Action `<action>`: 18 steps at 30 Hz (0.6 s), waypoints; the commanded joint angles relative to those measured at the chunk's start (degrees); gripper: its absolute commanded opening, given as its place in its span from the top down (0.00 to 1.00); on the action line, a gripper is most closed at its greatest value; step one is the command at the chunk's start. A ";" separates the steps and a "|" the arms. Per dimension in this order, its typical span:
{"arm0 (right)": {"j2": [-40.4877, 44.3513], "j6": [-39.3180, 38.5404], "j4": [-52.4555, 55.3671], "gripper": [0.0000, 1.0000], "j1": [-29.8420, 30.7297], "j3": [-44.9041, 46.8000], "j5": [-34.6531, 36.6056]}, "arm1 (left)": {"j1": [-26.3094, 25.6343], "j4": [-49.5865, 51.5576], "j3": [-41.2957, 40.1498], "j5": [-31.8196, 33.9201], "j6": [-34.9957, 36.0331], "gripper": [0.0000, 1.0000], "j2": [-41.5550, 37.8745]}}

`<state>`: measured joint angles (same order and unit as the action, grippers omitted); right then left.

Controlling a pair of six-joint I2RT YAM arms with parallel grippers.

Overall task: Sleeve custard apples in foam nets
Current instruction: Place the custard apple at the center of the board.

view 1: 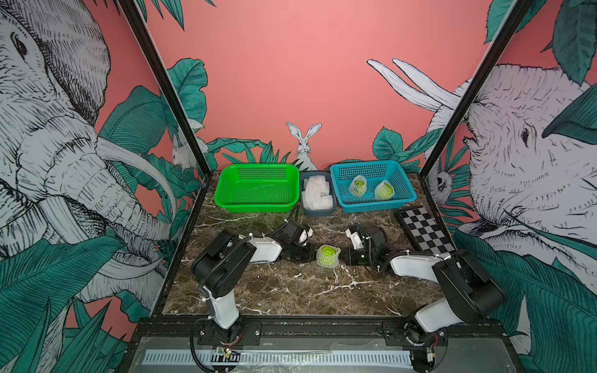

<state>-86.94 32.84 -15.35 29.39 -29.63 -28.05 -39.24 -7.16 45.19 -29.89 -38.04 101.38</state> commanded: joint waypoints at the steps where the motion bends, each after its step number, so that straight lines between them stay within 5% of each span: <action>1: -0.22 -0.31 -1.76 0.88 0.51 -0.59 -0.16 | -0.52 2.46 0.55 1.53 1.24 1.00 -0.29; 14: -0.74 -2.18 1.38 0.87 0.58 -2.01 0.83 | -0.49 1.96 0.58 1.42 1.08 1.00 0.50; 18: 3.47 -4.07 7.83 0.64 0.52 -3.39 4.15 | -0.52 3.12 0.86 1.68 1.74 1.00 -0.65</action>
<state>-87.07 30.81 -11.70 29.65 -31.16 -26.33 -39.31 -7.07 45.45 -29.87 -37.63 101.58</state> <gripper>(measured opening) 0.309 0.037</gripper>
